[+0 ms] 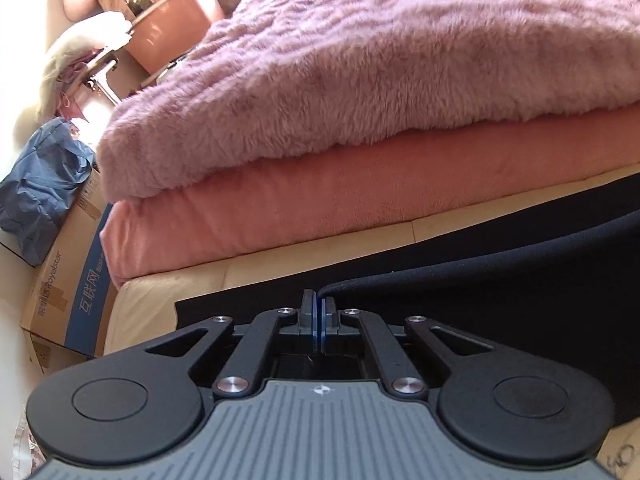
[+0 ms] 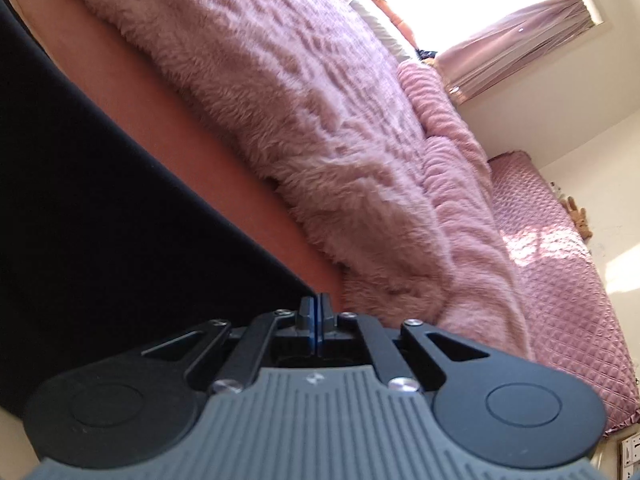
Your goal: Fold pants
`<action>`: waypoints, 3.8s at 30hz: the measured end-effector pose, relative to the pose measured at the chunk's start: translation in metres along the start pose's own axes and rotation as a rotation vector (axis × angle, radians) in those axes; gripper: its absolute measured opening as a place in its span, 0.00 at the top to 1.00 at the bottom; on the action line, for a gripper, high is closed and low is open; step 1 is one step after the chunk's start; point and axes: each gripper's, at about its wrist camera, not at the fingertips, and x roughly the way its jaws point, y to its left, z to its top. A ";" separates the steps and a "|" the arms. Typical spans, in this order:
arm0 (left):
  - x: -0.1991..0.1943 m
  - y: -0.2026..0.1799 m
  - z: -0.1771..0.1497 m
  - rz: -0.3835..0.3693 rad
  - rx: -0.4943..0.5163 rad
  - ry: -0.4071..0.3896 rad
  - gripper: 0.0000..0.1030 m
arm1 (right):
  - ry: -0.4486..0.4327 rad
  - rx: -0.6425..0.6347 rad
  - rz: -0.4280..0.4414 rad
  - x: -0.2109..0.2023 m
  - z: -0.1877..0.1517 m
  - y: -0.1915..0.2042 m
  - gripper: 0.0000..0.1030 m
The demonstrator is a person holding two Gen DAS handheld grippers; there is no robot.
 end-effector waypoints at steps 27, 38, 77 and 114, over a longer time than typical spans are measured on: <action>0.020 -0.009 0.023 -0.013 -0.014 0.050 0.99 | 0.045 0.201 0.047 0.041 0.007 0.001 1.00; 0.059 -0.012 0.013 -0.021 -0.012 0.087 0.95 | 0.025 0.269 0.064 0.066 0.011 0.005 1.00; -0.039 0.038 -0.049 -0.197 -0.293 -0.197 0.46 | -0.039 0.791 0.208 0.043 -0.030 -0.027 1.00; -0.013 0.082 -0.189 -0.092 -0.673 -0.130 0.56 | 0.050 0.717 0.228 -0.077 -0.008 0.117 0.93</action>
